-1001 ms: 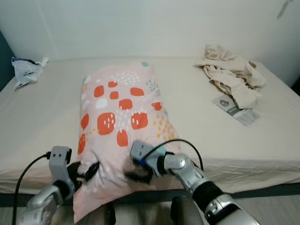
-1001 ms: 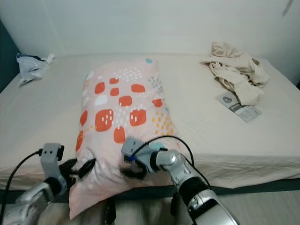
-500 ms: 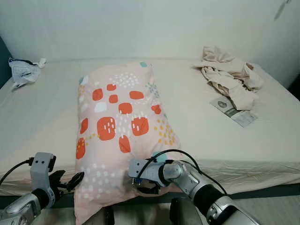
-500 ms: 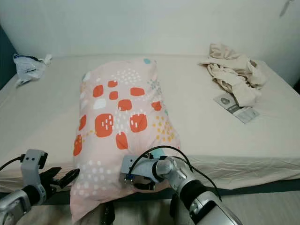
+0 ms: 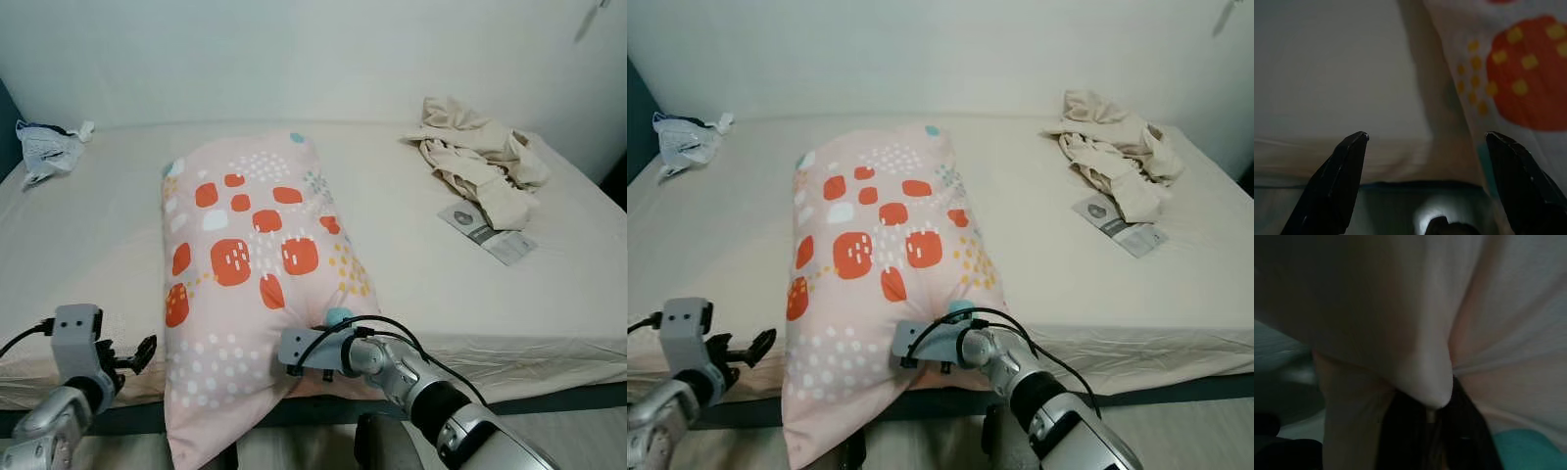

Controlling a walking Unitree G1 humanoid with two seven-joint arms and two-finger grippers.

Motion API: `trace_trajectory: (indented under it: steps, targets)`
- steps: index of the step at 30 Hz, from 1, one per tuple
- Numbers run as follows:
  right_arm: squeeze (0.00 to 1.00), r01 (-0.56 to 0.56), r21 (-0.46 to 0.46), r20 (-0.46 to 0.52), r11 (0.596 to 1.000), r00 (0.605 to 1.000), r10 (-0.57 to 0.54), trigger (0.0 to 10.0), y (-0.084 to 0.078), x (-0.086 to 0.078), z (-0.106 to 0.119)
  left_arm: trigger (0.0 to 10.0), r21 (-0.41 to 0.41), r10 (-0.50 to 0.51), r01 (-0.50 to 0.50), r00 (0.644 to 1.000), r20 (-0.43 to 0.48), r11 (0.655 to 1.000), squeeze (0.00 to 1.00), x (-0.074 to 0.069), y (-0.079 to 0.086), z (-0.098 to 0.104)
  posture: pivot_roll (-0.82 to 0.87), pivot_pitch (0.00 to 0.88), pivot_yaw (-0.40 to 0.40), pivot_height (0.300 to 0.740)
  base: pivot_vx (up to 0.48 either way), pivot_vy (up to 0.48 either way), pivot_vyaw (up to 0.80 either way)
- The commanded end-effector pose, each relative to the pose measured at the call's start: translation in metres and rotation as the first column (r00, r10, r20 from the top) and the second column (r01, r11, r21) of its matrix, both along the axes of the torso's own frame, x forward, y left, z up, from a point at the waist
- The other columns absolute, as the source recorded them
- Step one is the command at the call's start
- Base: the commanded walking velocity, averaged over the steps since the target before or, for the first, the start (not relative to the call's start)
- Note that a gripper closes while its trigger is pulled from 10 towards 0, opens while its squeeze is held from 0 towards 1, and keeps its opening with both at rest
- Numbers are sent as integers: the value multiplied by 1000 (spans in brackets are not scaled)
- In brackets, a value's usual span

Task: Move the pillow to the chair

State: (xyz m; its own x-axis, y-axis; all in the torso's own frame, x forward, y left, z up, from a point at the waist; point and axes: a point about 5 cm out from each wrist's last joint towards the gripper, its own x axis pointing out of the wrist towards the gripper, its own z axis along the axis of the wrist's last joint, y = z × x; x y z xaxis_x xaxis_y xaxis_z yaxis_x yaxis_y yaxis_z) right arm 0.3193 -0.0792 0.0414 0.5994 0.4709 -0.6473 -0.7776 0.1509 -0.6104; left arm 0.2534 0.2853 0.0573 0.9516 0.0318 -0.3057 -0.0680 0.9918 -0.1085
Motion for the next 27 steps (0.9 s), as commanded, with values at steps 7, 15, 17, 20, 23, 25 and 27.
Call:
trace_trajectory:
  steps: [7,15,17,20,23,25,27]
  targets:
    - [0,85,23,-19,996,996,-84,0,-20,2,-5,10000,-6,1,-1,1000,11,1000,0,5,-11,-2,10,104,-59,592,0,0,0]
    - [0,257,-16,162,966,954,-251,0,-99,43,51,10000,-26,-47,48,998,40,999,0,16,-29,2,0,103,-56,592,0,0,0]
    - [0,325,-37,230,945,923,-308,0,-124,51,69,10000,-27,-59,61,997,42,998,0,19,-35,2,-4,103,-55,592,0,0,0]
    - [0,409,-48,314,911,872,-375,0,-153,57,90,10000,-33,-73,75,996,44,997,0,21,-42,2,-7,105,-54,592,0,0,0]
    - [0,462,-57,366,885,834,-412,0,-169,58,101,10000,-34,-83,84,996,44,996,0,22,-45,1,-6,106,-53,592,0,0,0]
    - [0,495,-60,399,867,808,-433,0,-180,59,108,10000,-35,-88,90,995,44,995,0,23,-48,1,-6,106,-53,592,0,0,0]
    - [0,561,-59,466,825,747,-474,0,-201,58,124,10000,-36,-96,98,994,43,995,0,23,-52,0,-7,109,-52,592,0,0,0]
